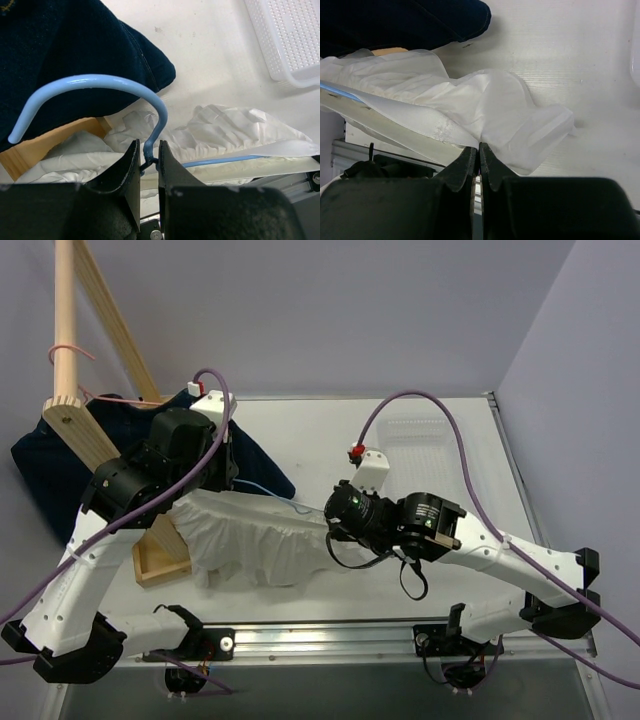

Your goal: Remove the skirt from the hanger

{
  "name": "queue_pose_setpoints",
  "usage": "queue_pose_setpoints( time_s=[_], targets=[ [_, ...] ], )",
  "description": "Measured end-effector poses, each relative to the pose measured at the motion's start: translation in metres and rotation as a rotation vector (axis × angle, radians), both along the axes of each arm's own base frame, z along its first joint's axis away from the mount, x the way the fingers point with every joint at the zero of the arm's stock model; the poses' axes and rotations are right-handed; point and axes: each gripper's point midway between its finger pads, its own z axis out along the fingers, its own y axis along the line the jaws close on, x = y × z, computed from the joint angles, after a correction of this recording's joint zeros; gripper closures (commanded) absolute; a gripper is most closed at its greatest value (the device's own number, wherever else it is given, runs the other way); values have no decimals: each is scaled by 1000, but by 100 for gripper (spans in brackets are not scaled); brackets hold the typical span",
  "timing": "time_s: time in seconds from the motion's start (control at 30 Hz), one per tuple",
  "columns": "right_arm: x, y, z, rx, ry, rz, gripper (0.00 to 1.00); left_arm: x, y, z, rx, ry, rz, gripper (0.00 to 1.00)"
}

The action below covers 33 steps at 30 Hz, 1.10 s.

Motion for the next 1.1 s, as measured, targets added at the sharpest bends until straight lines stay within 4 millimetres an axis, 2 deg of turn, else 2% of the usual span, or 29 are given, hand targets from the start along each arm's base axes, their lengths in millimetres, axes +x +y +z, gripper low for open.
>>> queue_pose_setpoints(
  time_s=[0.37,0.5,0.7,0.9,1.1],
  targets=[
    [-15,-45,9,73,22,-73,100,-8,-4,10,-55,-4,-18,98],
    [-19,-54,2,73,27,-72,100,-16,-9,18,-111,-11,-44,98],
    [-21,-44,-9,47,36,-21,100,-29,-13,36,-208,-41,-69,98],
    [-17,-29,-18,51,30,29,100,-31,-19,45,-284,-46,-71,98],
    [3,-24,-30,102,64,15,100,-35,-23,63,-393,-65,-57,98]
  ],
)
